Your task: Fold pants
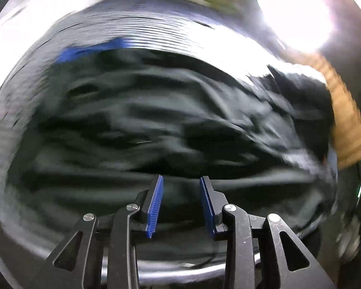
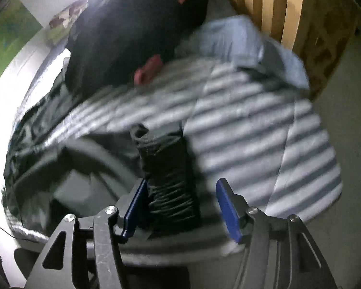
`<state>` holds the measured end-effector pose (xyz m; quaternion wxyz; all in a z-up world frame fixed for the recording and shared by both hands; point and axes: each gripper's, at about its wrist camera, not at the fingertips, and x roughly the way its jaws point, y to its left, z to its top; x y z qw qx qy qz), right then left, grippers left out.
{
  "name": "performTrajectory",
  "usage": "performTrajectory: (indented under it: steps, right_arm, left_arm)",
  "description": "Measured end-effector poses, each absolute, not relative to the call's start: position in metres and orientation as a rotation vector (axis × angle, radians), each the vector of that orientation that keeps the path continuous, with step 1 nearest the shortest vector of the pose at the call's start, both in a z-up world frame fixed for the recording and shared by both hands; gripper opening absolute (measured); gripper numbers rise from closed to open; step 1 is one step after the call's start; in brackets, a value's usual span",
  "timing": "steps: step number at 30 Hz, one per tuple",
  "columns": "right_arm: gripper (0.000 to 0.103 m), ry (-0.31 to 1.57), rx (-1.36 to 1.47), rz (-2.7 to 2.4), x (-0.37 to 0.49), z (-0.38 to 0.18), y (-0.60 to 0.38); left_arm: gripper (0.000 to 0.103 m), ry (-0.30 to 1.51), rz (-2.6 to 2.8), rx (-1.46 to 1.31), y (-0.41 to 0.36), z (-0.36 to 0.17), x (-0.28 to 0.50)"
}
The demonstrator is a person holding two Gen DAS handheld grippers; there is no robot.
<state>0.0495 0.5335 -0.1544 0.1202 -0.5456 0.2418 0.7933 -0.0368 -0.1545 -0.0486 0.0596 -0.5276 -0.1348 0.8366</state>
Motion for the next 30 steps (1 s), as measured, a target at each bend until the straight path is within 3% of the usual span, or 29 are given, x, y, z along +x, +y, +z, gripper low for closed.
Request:
performTrajectory:
  steps: [3,6,10,13,16,19,21,24,30]
  right_arm:
    - [0.055,0.698,-1.614,2.314,0.053,-0.162,0.520]
    - [0.056,0.639,-1.617,2.321,0.053,-0.161,0.509]
    - [0.056,0.568,-1.620,2.287,0.045,-0.158,0.508]
    - [0.056,0.490,-1.537,2.221,0.039,-0.148,0.518]
    - [0.056,0.610,-1.483,2.225,0.039,-0.133,0.528]
    - [0.056,0.630,-1.481,2.267,0.036,-0.119,0.521]
    - [0.056,0.585,-1.481,2.302,0.028,-0.109,0.509]
    - [0.056,0.494,-1.458,2.315,0.018,-0.093,0.494]
    - [0.057,0.442,-1.304,2.450,-0.003,-0.034,0.486]
  left_arm:
    - [0.037,-0.538,2.707,-1.594,-0.225,-0.047,-0.006]
    - [0.048,-0.651,2.837,-1.635,-0.292,-0.056,0.020]
    - [0.049,-0.899,2.879,-1.723,-0.364,-0.084,0.047]
    - [0.053,-1.000,2.795,-1.768,-0.389,-0.106,0.049]
    - [0.060,-1.085,2.732,-1.801,-0.398,-0.127,0.039]
    - [0.061,-1.202,2.706,-1.784,-0.398,-0.145,0.028]
    - [0.059,-1.214,2.712,-1.789,-0.395,-0.154,0.019]
    - [0.047,-1.134,2.761,-1.870,-0.388,-0.160,0.013]
    - [0.054,-0.892,2.951,-1.834,-0.374,-0.116,0.004]
